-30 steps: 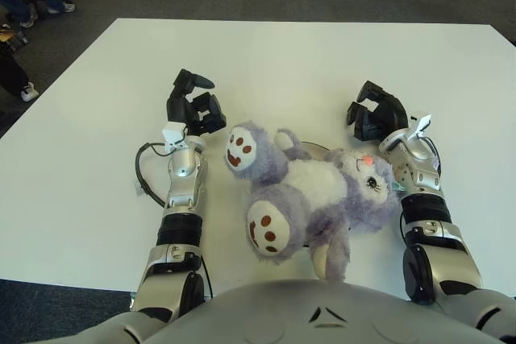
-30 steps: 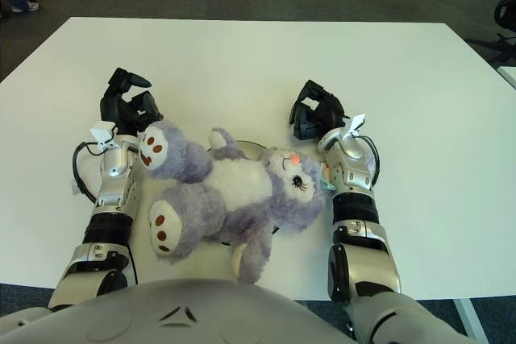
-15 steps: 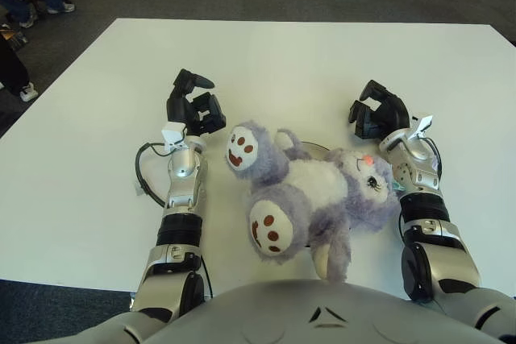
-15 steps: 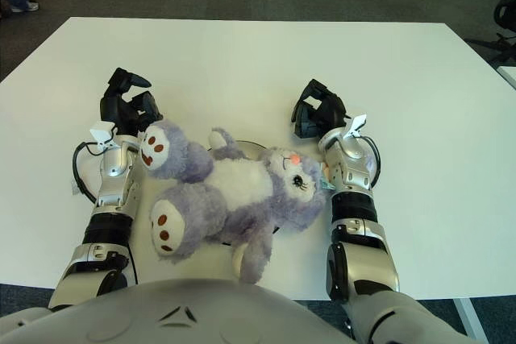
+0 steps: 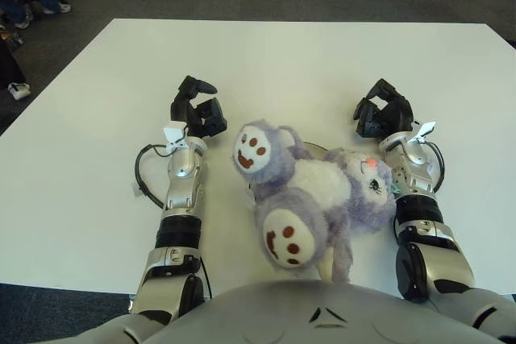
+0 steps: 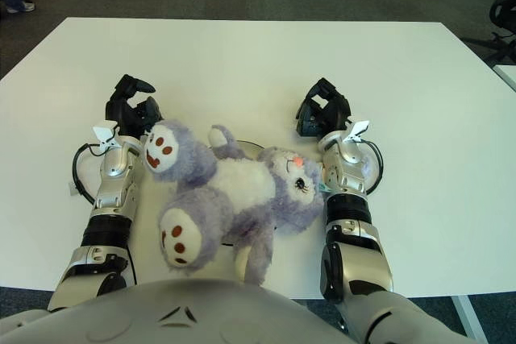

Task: Put the doll into the plate.

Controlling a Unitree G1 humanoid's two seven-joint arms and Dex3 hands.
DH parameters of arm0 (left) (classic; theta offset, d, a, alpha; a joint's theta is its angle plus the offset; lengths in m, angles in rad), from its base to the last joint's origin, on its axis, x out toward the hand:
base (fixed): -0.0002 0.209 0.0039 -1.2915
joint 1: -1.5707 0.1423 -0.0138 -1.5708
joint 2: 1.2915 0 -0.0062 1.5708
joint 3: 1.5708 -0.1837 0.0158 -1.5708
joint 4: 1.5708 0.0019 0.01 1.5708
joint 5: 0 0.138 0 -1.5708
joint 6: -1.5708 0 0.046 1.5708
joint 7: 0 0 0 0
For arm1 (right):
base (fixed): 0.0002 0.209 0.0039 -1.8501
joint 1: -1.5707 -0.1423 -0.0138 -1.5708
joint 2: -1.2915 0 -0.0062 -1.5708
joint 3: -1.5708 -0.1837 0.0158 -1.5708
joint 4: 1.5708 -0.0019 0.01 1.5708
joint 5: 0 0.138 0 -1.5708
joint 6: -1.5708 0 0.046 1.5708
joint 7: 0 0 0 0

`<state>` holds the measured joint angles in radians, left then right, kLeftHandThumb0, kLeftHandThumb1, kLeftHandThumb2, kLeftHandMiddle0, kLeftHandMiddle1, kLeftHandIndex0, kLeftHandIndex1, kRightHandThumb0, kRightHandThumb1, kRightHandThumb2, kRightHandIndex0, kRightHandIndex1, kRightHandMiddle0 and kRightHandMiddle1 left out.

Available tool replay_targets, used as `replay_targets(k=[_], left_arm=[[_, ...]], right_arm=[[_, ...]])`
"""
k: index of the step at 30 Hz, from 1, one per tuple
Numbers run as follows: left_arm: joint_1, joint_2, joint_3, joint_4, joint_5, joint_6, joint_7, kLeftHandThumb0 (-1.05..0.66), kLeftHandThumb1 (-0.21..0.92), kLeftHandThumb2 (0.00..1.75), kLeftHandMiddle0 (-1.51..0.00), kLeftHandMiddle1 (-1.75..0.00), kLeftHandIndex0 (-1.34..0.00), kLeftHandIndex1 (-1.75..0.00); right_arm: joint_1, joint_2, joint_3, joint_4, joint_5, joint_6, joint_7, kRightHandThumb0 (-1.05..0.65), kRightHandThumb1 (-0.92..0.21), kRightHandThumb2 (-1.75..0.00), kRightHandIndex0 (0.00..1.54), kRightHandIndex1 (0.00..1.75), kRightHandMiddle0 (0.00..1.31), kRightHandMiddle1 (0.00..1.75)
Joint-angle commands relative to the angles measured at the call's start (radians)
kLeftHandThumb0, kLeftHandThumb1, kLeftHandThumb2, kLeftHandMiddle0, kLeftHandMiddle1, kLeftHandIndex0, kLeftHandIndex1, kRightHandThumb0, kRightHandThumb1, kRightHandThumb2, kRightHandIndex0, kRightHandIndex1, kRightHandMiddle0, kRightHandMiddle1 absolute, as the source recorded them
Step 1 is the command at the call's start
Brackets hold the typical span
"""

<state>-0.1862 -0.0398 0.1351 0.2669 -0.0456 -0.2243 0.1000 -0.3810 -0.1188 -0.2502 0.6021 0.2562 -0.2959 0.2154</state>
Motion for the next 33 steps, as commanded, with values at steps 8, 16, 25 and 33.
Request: replay_targets(k=[8,16,25,33], left_arm=[[0.080,0.030,-0.028,-0.029,0.036,0.170,-0.015,-0.47,0.36,1.26,-1.28,-1.75,-0.58,-1.75],[0.089,0.033,-0.045,-0.057,0.059,0.210,-0.004,-0.47,0.35,1.27,-1.27,-1.75,-0.59,-1.75],[0.093,0.034,-0.051,-0.062,0.056,0.214,-0.012,-0.47,0.34,1.29,-1.24,-1.75,-0.60,-1.75],[0.094,0.032,-0.052,-0.058,0.058,0.208,-0.004,-0.48,0.33,1.30,-1.24,-1.75,-0.60,-1.75]], right_arm=[[0.018,0.026,0.002,0.081,-0.011,-0.064,-0.010,-0.01,0.07,-1.75,0.88,1.75,0.70,1.73],[0.017,0.029,0.002,0.091,-0.006,-0.076,-0.005,-0.26,-0.06,-1.60,1.08,1.75,0.70,1.74],[0.016,0.032,0.002,0.095,-0.004,-0.080,-0.004,-0.51,-0.21,-1.45,1.28,1.75,0.70,1.75],[0.016,0.033,0.001,0.096,-0.004,-0.077,-0.007,-0.52,-0.21,-1.44,1.28,1.75,0.70,1.75]])
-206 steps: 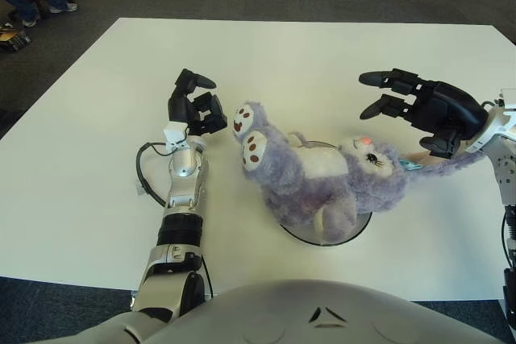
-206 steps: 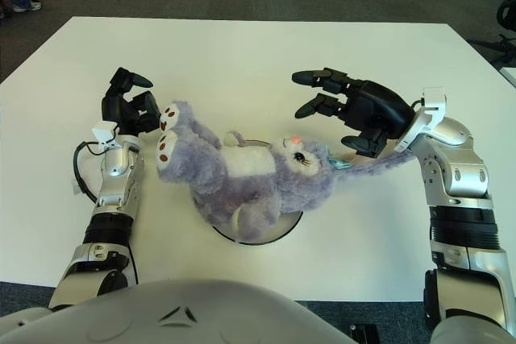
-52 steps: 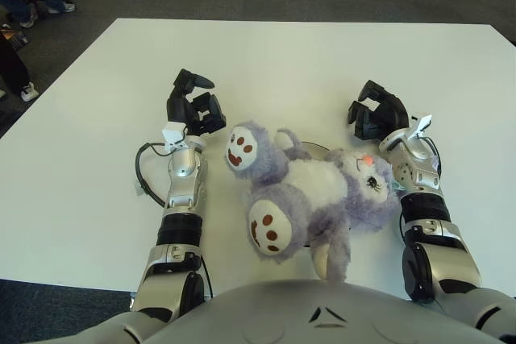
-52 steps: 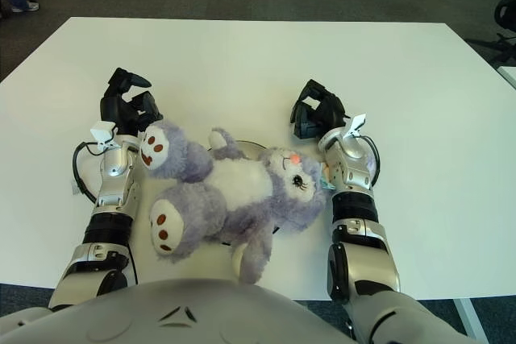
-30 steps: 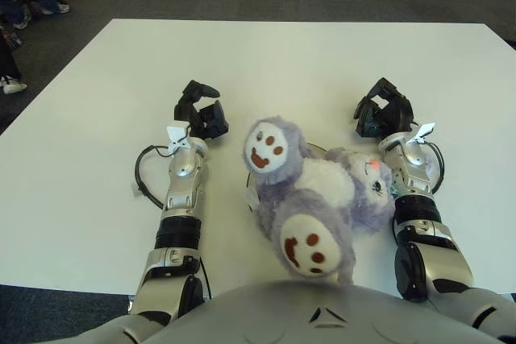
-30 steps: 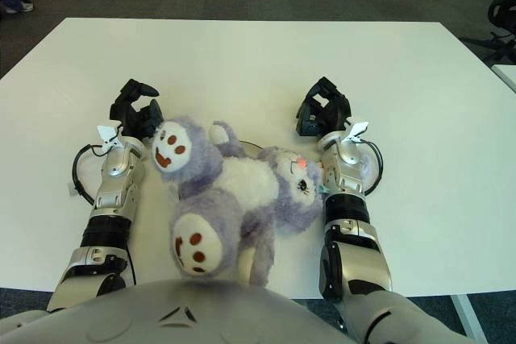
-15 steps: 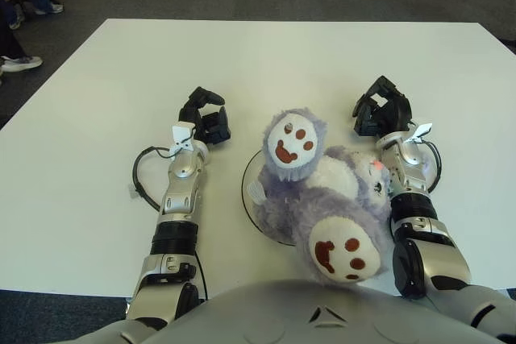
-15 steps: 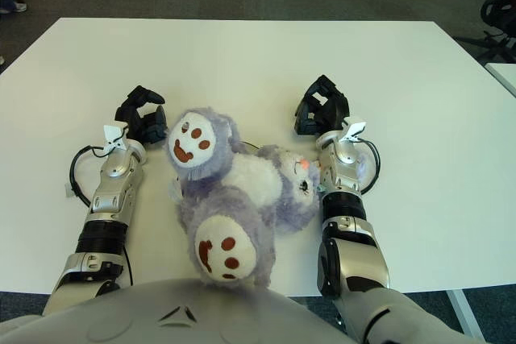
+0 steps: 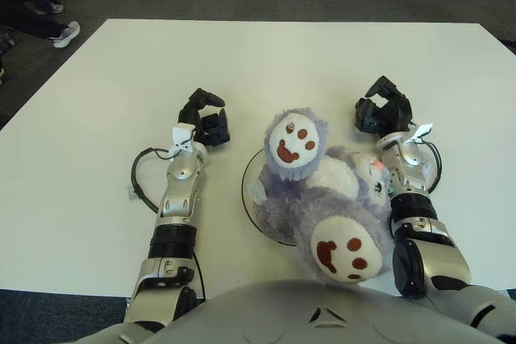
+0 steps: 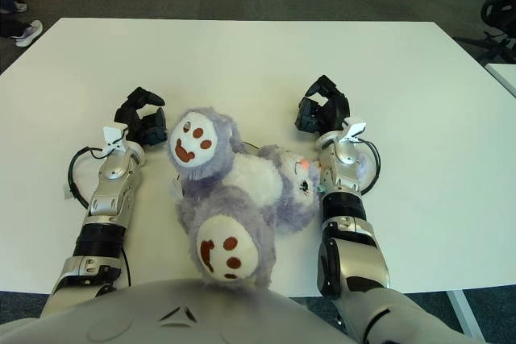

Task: Put the doll into the plate.

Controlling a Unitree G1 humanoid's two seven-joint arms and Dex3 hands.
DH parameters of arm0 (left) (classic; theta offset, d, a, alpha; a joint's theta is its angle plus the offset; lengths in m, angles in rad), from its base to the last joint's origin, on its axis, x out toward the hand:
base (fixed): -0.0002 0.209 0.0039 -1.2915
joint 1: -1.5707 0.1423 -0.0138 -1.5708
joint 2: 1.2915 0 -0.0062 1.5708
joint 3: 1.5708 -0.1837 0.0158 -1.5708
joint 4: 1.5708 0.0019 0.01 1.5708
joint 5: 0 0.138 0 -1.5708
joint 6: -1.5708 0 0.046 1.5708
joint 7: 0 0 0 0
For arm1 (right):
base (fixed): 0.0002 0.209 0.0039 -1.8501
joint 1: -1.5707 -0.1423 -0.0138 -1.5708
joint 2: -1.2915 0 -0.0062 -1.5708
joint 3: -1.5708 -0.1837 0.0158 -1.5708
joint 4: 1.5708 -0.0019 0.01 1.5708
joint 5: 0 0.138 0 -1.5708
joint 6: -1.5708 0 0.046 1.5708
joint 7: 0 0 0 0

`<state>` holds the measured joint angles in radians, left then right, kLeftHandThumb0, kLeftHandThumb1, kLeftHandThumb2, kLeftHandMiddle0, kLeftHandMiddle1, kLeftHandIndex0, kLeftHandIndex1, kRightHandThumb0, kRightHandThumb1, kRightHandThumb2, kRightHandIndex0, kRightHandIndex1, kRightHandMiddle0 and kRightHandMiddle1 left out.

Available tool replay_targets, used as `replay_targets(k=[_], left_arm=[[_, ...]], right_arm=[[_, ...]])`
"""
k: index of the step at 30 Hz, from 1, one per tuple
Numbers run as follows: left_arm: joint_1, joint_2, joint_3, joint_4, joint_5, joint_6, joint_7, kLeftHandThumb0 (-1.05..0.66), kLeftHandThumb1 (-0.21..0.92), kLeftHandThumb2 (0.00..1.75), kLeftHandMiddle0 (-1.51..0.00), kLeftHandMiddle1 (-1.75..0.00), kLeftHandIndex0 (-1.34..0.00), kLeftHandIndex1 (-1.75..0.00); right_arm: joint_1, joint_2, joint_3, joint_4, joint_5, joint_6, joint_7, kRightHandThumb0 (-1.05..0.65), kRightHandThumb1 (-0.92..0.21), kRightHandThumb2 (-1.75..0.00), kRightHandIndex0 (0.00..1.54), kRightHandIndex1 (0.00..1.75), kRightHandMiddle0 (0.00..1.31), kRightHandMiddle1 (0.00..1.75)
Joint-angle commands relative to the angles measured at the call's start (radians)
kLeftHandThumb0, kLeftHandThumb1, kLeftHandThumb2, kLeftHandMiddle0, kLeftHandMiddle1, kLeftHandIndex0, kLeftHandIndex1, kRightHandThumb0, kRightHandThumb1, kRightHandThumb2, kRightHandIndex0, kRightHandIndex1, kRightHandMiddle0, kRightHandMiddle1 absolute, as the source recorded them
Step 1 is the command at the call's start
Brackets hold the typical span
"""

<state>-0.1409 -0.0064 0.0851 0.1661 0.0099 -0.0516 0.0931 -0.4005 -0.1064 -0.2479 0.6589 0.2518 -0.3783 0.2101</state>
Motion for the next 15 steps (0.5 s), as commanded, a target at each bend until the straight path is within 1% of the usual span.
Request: replay_targets(k=[1,15], left_arm=[[0.049,-0.002,-0.002,0.043,0.003,0.035,0.004,-0.48,0.33,1.30,-1.24,-1.75,-0.60,-1.75],[0.044,-0.009,-0.001,0.050,0.001,0.024,0.012,-0.48,0.33,1.29,-1.24,-1.75,-0.60,-1.75]], right_arm=[[0.035,0.021,-0.001,0.039,0.000,0.006,-0.002,-0.52,-0.21,-1.44,1.28,1.75,0.70,1.75],[0.032,0.019,0.000,0.046,-0.003,0.003,-0.004,-0.52,-0.21,-1.44,1.29,1.75,0.70,1.75]])
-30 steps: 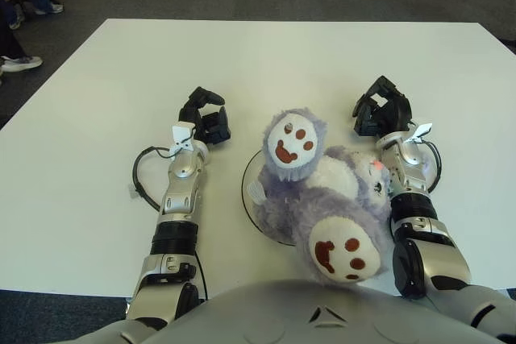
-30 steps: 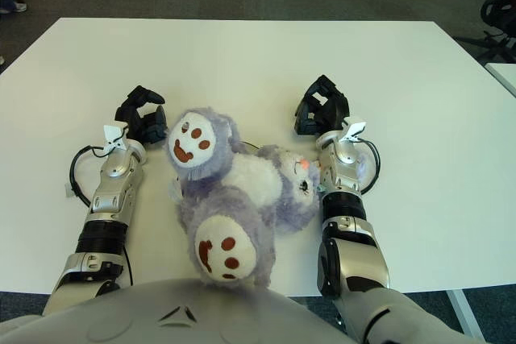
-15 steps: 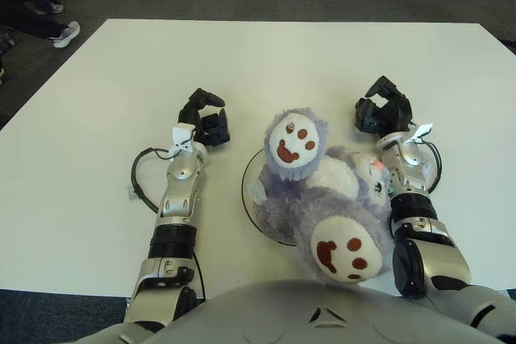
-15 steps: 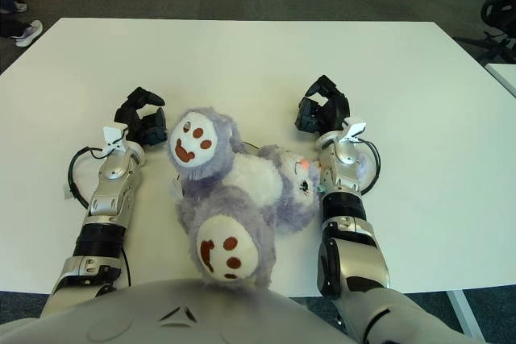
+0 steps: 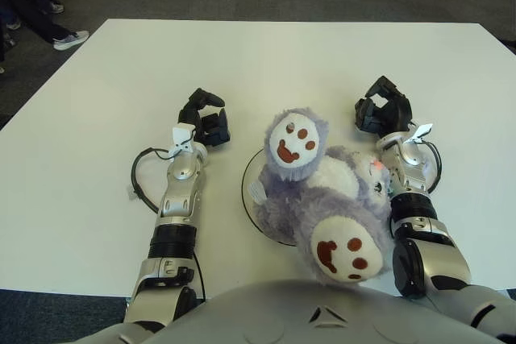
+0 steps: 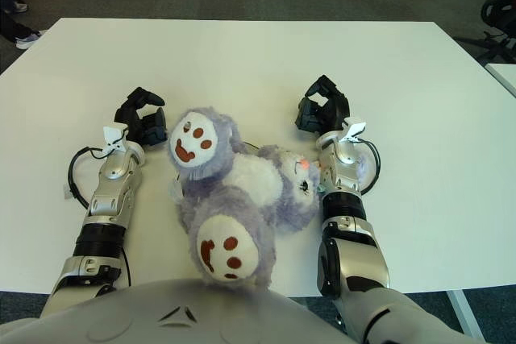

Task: Put the doll into the plate.

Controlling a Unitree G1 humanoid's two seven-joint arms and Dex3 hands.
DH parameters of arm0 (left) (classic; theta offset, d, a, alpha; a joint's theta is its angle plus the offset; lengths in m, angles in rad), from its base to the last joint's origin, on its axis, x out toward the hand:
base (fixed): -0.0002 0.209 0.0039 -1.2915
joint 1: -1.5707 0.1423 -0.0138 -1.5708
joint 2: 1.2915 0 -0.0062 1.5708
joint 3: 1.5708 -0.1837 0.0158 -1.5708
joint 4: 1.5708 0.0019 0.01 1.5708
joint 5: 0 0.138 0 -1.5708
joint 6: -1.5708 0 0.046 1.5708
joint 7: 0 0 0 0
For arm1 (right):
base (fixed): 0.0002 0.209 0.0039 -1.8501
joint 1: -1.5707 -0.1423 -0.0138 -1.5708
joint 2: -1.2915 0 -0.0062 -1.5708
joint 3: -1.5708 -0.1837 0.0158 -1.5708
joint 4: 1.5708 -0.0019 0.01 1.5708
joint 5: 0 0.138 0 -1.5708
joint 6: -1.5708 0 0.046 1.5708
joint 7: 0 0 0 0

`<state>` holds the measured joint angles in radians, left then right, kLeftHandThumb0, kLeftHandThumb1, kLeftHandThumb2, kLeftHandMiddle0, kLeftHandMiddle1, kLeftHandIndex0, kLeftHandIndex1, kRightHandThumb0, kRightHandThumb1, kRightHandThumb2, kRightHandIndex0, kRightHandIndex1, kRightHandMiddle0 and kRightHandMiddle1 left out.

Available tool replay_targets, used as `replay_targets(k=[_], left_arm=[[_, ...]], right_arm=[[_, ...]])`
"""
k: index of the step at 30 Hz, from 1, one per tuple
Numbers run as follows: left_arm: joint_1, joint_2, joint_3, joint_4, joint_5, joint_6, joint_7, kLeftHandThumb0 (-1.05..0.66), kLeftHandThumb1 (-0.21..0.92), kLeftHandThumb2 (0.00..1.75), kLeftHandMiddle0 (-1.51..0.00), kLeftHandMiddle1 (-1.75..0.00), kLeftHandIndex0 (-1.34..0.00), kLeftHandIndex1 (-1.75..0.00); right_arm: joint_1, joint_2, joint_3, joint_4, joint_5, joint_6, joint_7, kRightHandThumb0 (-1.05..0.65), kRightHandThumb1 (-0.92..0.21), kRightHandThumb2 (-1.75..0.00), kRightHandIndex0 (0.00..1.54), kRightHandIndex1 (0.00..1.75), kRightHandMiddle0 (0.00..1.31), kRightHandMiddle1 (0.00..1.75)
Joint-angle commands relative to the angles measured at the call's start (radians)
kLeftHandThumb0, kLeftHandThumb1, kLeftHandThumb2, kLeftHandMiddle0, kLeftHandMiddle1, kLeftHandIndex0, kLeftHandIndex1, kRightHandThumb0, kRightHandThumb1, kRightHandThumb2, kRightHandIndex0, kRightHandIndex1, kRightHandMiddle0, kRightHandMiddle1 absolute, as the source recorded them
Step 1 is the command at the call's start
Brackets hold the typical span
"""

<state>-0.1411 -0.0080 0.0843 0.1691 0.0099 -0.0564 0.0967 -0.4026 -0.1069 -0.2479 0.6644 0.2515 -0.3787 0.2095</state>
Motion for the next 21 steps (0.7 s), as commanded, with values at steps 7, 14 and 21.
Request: replay_targets(k=[7,14,21], left_arm=[[0.044,-0.012,-0.001,0.044,0.006,0.035,0.019,-0.48,0.33,1.29,-1.24,-1.75,-0.60,-1.75],[0.044,-0.016,-0.003,0.043,0.010,0.038,0.026,-0.47,0.33,1.29,-1.23,-1.75,-0.60,-1.75],[0.046,-0.017,-0.006,0.046,0.011,0.029,0.023,-0.47,0.35,1.27,-1.24,-1.75,-0.58,-1.75]], right_arm=[[0.033,0.018,0.000,0.044,-0.002,0.004,0.000,-0.53,-0.21,-1.45,1.30,1.75,0.70,1.75],[0.032,0.015,0.001,0.047,-0.003,0.004,0.003,-0.53,-0.21,-1.45,1.30,1.75,0.70,1.75],[0.033,0.012,0.001,0.045,-0.002,0.010,0.005,-0.53,-0.21,-1.45,1.30,1.75,0.70,1.75]])
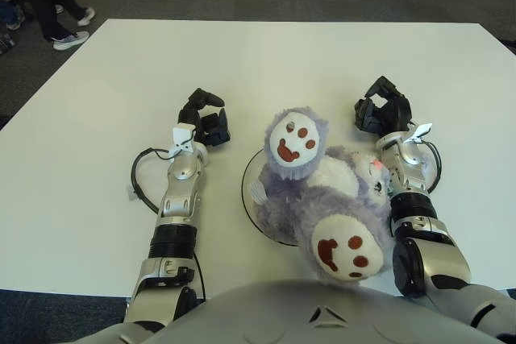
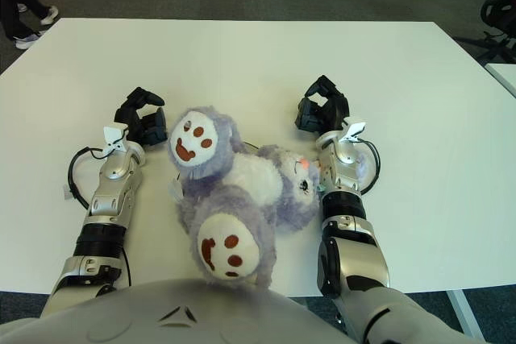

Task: Put the doll into the plate.

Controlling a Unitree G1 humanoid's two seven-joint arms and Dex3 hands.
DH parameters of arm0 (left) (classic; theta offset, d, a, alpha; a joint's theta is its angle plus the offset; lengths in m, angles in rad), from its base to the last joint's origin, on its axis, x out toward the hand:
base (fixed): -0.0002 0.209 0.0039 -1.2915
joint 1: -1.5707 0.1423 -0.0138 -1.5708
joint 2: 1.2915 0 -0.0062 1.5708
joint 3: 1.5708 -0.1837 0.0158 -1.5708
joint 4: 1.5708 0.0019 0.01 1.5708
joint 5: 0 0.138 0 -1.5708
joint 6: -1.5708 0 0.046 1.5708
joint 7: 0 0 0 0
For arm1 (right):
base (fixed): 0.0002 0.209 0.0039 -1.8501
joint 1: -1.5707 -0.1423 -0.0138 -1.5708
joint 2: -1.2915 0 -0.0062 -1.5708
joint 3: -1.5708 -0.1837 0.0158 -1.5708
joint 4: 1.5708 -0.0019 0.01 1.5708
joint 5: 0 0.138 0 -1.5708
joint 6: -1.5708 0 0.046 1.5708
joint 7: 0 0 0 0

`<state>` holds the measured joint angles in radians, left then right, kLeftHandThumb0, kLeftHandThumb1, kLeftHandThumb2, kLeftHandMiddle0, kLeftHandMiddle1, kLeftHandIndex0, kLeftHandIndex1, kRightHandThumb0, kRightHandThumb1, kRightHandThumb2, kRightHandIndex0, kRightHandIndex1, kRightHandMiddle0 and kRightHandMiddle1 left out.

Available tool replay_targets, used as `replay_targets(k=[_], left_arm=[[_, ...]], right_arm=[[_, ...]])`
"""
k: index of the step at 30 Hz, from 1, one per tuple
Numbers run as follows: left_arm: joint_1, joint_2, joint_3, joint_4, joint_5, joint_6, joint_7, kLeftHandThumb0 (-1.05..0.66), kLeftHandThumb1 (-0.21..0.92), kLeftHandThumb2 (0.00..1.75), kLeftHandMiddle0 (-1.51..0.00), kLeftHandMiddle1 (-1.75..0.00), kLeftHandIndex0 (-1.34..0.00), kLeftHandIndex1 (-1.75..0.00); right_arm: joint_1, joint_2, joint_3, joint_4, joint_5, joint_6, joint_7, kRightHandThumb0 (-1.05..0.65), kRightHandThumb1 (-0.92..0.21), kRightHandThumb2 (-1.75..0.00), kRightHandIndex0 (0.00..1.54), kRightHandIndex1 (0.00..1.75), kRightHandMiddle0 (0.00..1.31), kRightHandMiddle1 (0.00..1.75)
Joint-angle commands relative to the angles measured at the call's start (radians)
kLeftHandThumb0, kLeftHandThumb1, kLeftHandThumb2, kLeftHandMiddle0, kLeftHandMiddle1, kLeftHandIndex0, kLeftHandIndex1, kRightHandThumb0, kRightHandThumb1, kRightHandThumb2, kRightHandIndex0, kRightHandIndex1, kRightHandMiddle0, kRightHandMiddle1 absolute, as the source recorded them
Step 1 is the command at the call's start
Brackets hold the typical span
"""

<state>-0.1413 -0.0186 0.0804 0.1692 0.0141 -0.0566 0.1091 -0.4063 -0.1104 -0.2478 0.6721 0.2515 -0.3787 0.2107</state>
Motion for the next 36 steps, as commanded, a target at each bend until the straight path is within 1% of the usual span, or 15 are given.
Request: replay_targets(k=[1,36], left_arm=[[0.046,-0.006,-0.002,0.046,0.006,0.029,0.010,-0.47,0.36,1.26,-1.24,-1.75,-0.58,-1.75],[0.049,-0.009,-0.002,0.049,-0.004,0.007,0.003,-0.47,0.35,1.27,-1.24,-1.75,-0.59,-1.75]], right_arm=[[0.037,0.015,0.001,0.038,-0.002,0.011,0.004,-0.53,-0.21,-1.45,1.30,1.75,0.70,1.75],[0.036,0.012,0.003,0.031,-0.003,0.030,0.001,-0.52,-0.21,-1.45,1.29,1.75,0.70,1.75]])
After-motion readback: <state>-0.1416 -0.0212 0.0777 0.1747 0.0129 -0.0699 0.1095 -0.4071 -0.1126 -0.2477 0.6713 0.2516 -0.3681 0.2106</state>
